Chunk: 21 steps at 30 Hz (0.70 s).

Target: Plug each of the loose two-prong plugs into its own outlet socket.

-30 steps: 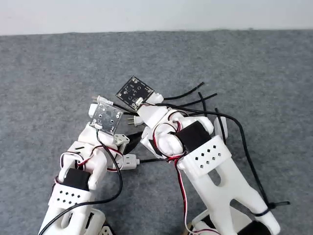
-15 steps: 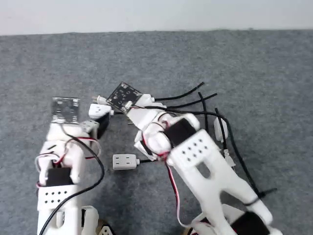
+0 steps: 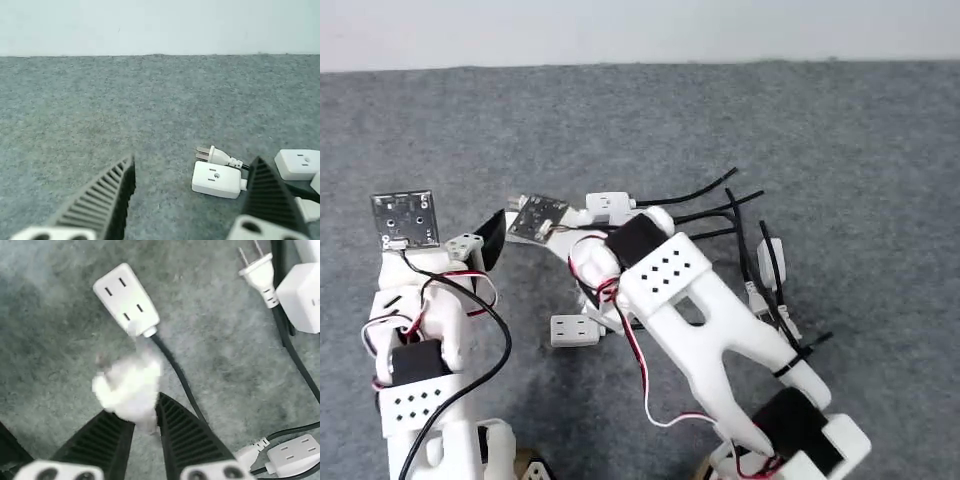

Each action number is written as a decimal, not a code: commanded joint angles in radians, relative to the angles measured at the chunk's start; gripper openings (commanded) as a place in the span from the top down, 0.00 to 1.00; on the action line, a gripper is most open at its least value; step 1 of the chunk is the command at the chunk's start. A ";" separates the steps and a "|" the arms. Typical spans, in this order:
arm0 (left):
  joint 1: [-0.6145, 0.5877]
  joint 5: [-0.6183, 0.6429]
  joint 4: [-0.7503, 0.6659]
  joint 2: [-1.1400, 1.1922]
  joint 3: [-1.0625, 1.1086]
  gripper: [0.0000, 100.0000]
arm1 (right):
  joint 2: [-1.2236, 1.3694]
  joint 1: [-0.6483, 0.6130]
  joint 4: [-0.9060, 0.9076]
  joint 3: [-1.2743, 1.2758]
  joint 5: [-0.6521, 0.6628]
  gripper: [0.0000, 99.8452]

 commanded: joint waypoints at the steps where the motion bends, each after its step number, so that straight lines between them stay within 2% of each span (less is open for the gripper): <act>1: -0.008 0.005 0.008 -0.014 -0.056 0.65 | -0.007 -0.050 0.050 -0.074 0.011 0.99; 6: -0.008 0.005 0.005 -0.012 -0.056 0.65 | -0.008 -0.062 0.140 -0.150 0.005 0.99; 15: 0.003 0.005 0.003 -0.008 -0.050 0.65 | -0.048 -0.002 0.041 -0.084 0.005 0.99; 21: 0.124 -0.014 0.005 -0.008 -0.002 0.65 | -0.136 0.073 0.038 -0.077 0.005 0.99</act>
